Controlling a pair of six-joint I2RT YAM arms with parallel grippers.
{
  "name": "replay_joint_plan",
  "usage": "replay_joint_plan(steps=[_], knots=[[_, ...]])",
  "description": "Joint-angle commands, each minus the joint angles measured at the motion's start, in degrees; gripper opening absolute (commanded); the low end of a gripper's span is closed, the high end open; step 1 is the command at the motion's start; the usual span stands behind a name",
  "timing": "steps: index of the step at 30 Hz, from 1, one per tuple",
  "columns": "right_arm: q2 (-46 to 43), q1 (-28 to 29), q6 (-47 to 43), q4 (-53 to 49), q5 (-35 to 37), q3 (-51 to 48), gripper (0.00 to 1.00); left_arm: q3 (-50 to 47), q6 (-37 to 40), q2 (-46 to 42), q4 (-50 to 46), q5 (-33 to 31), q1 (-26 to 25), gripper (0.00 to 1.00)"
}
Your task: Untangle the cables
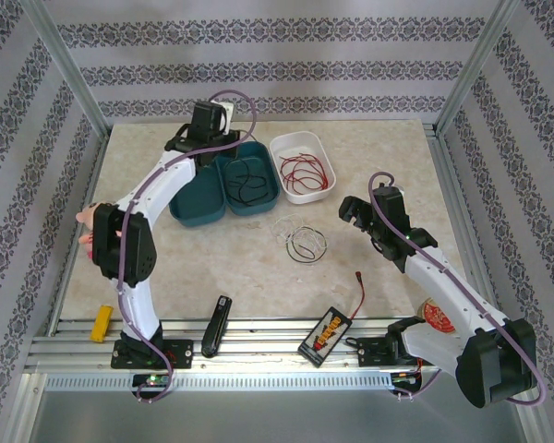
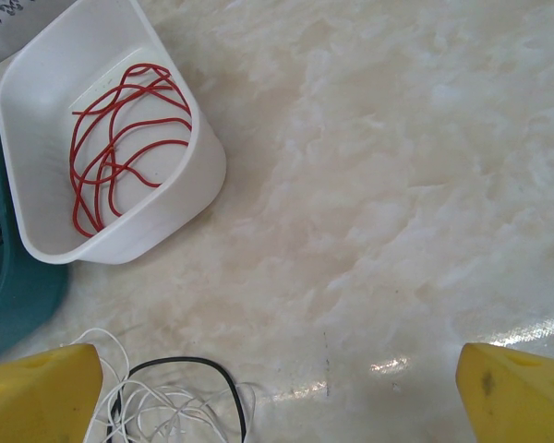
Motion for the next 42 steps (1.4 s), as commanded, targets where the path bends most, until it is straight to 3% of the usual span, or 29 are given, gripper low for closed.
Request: replay_joint_plan(steps=[1, 11, 22, 32, 42], knots=[[-0.03, -0.47, 0.41, -0.10, 1.37, -0.01, 0.98, 4.24, -2.11, 2.70, -5.90, -2.96, -1.53, 0.00], [0.11, -0.51, -0.03, -0.33, 1.26, 0.42, 0.98, 8.83, -4.31, 11.06, -9.87, -5.84, -2.87, 0.00], [0.16, -0.52, -0.23, -0.56, 0.73, 1.03, 0.98, 21.32, -3.54, 21.39, -19.61, -11.13, -3.39, 0.00], [0.75, -0.59, -0.35, -0.67, 0.50, 1.48, 0.98, 21.85, -3.35, 21.16, -20.49, -9.86, -3.35, 0.37], [1.32, -0.58, 0.40, -1.56, 0.20, 1.12, 0.98, 17.34, -3.39, 13.95, -18.11, -5.95, -4.01, 0.76]])
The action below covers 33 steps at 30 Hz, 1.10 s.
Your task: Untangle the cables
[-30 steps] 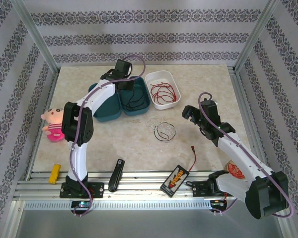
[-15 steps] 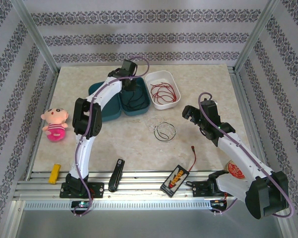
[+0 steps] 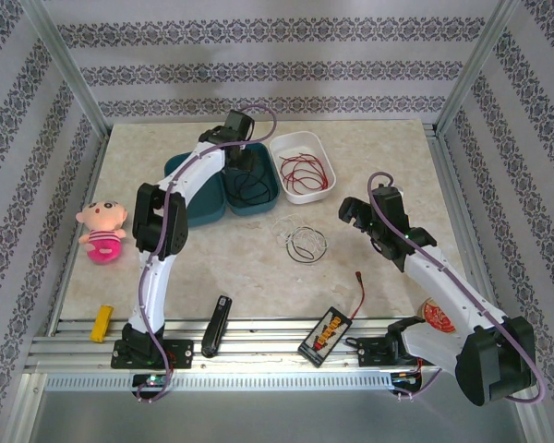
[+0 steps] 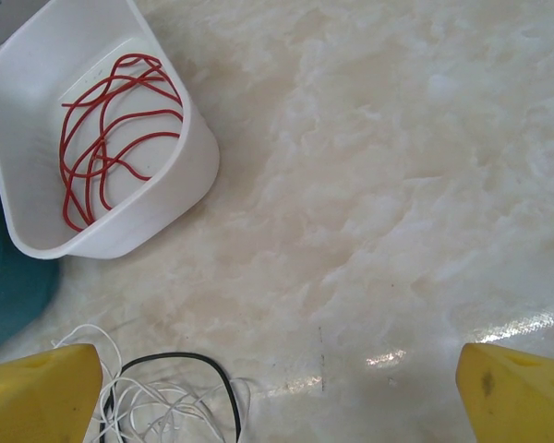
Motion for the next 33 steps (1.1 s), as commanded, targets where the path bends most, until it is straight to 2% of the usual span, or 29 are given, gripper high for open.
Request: replay_joint_plan(steps=[1, 3, 10, 16, 19, 24, 26, 29, 33], knots=[[0.73, -0.56, 0.36, -1.10, -0.06, 1.04, 0.98, -2.74, 0.31, -6.77, 0.78, 2.25, -1.36, 0.82], [1.08, -0.47, 0.40, -1.19, -0.87, 1.02, 0.98, -6.02, 0.44, -9.93, 3.16, 3.25, -2.05, 0.99], [3.14, -0.19, 0.19, -1.94, -4.04, 0.49, 0.98, -25.81, 1.10, -24.77, 17.07, 9.72, -4.87, 1.00], [4.84, 0.16, 1.15, -1.91, -5.50, -0.45, 0.98, -50.58, 1.24, -38.62, 38.10, 18.45, -9.72, 1.00], [5.99, 0.11, 1.59, -1.77, -6.38, -0.31, 0.98, -58.42, 1.75, -42.08, 45.38, 20.27, -13.48, 0.99], [7.86, 0.58, 2.03, -1.05, -8.76, 0.11, 0.98, -64.44, 6.69, -42.94, 51.68, 24.57, -22.89, 0.98], [8.67, 0.67, 2.30, -0.77, -9.77, 0.32, 0.98, -65.50, 7.15, -42.00, 54.23, 26.17, -25.63, 0.94], [9.83, 0.64, 2.82, -0.46, -10.76, 0.67, 0.98, -65.68, 5.71, -40.05, 55.46, 27.42, -26.28, 0.83], [10.66, 0.63, 3.43, 0.63, -11.61, 0.58, 0.98, -64.86, 6.62, -37.31, 54.95, 27.42, -26.28, 0.81]])
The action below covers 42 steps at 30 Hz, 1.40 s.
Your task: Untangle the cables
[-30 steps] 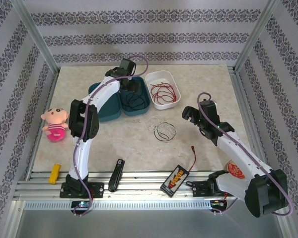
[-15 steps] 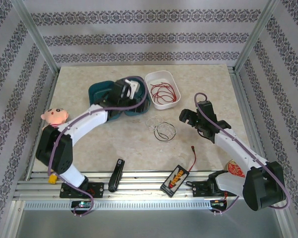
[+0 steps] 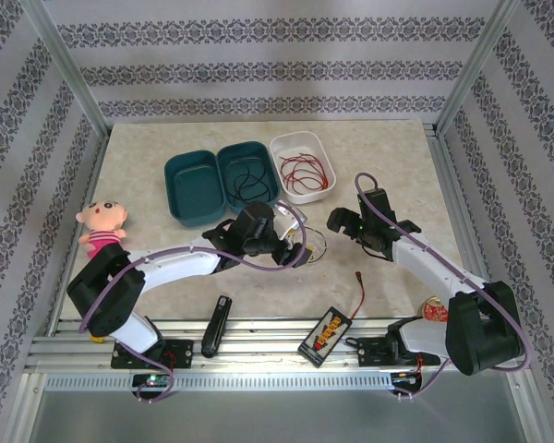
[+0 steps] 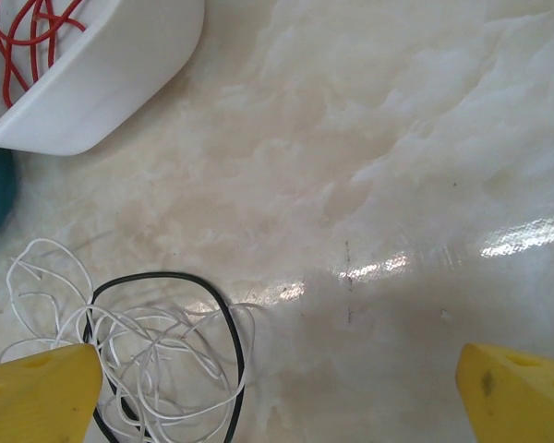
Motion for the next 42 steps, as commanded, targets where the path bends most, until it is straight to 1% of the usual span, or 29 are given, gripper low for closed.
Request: replay_joint_plan(steps=[1, 3, 6, 9, 12, 14, 17, 18, 19, 20, 24, 26, 32, 34, 39, 42], knots=[[0.71, 0.50, 1.44, 1.58, -1.58, 0.50, 0.98, 0.89, 1.99, 2.77, 3.50, 2.13, 0.43, 0.81], [1.07, 0.49, 1.54, 1.98, -1.85, 0.49, 0.98, 1.54, 3.20, 4.56, 3.44, 3.82, 0.43, 0.80], [1.41, 0.52, 1.67, 2.07, -1.93, 0.67, 0.98, 3.74, 5.94, 7.52, 0.78, 6.60, 0.44, 0.77], [1.36, 0.48, 1.61, 2.06, -1.94, 0.65, 0.98, 6.65, 7.93, 10.21, -4.04, 7.57, 0.43, 0.73], [1.38, 0.46, 1.63, 2.10, -1.81, 0.60, 0.98, 7.42, 8.30, 11.81, -4.77, 7.57, 0.43, 0.69], [1.49, 0.31, 1.63, 1.95, -1.76, 0.78, 0.98, 7.67, 7.90, 12.60, -4.25, 7.20, 0.43, 0.64], [1.77, 0.21, 1.49, 1.84, -2.06, 1.20, 0.98, 8.18, 7.47, 13.55, -4.44, 6.70, 0.43, 0.50], [1.86, 0.22, 1.38, 1.82, -2.24, 1.36, 0.98, 8.55, 7.45, 13.71, -4.97, 6.44, 0.43, 0.42], [2.03, 0.28, 1.42, 1.76, -2.59, 1.45, 0.98, 9.00, 7.60, 13.73, -5.90, 6.52, 0.43, 0.38], [2.04, 0.21, 1.27, 1.76, -2.77, 1.52, 0.98, 9.28, 7.94, 13.69, -6.75, 6.77, 0.43, 0.36], [2.63, 0.95, 1.19, 2.43, -4.61, 1.24, 0.98, 9.47, 8.72, 13.23, -8.94, 6.66, 0.43, 0.36], [2.98, 1.89, 1.14, 3.20, -5.84, 0.85, 0.98, 9.52, 9.02, 12.78, -9.93, 6.22, 0.43, 0.38], [4.94, 4.84, 0.84, 3.52, -6.38, 0.80, 0.98, 9.42, 9.86, 13.00, -11.25, 5.46, 0.51, 0.38], [6.16, 5.16, 0.95, 3.68, -6.65, 1.10, 0.98, 9.61, 9.78, 13.45, -11.27, 5.68, 0.51, 0.29], [10.66, 6.24, 0.22, 3.26, -8.98, 3.54, 0.98, 9.80, 9.30, 13.46, -11.00, 6.25, 0.52, 0.13], [13.47, 7.56, -1.08, 1.19, -9.54, 6.28, 0.98, 9.29, 8.87, 12.44, -10.53, 6.99, 0.51, 0.05]])
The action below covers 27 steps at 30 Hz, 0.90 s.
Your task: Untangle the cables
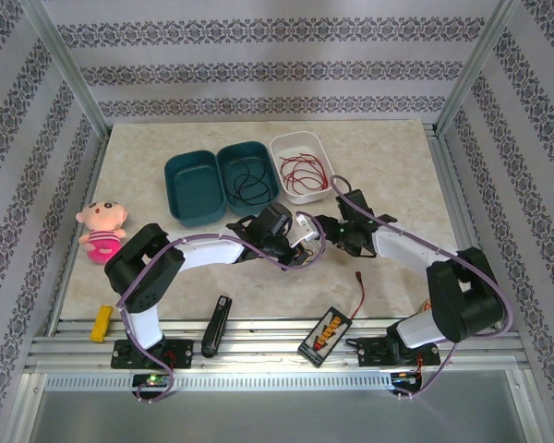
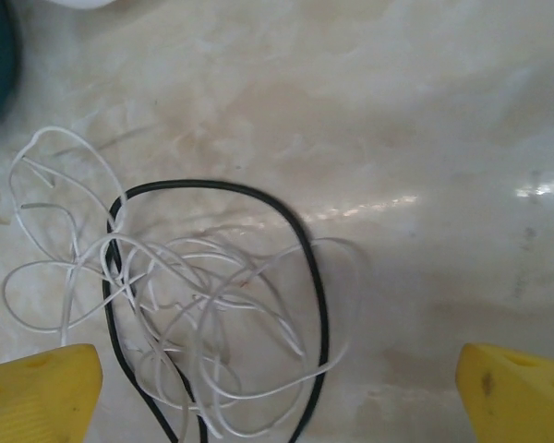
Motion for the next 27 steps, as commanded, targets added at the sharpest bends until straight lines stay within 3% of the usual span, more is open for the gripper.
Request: replay_joint_plan(steps=[1, 12, 20, 27], knots=[[2.41, 1.74, -2.05, -1.67, -2.18, 3.79, 0.98, 0.54, -0.01, -1.53, -0.46, 1.53, 0.29, 0.03], [4.44, 4.25, -4.66, -3.47, -1.14, 7.56, 0.98, -4.02, -3.17, -7.77, 6.75, 5.03, 1.59, 0.00], [6.89, 4.24, -5.22, -3.42, -2.97, 8.61, 0.85, -8.23, -2.98, -16.80, 9.28, 8.51, 3.62, 0.00], [9.85, 2.89, -5.15, -5.28, -1.39, 8.23, 0.70, -9.62, -4.47, -24.40, 9.60, 6.23, 6.88, 0.00]])
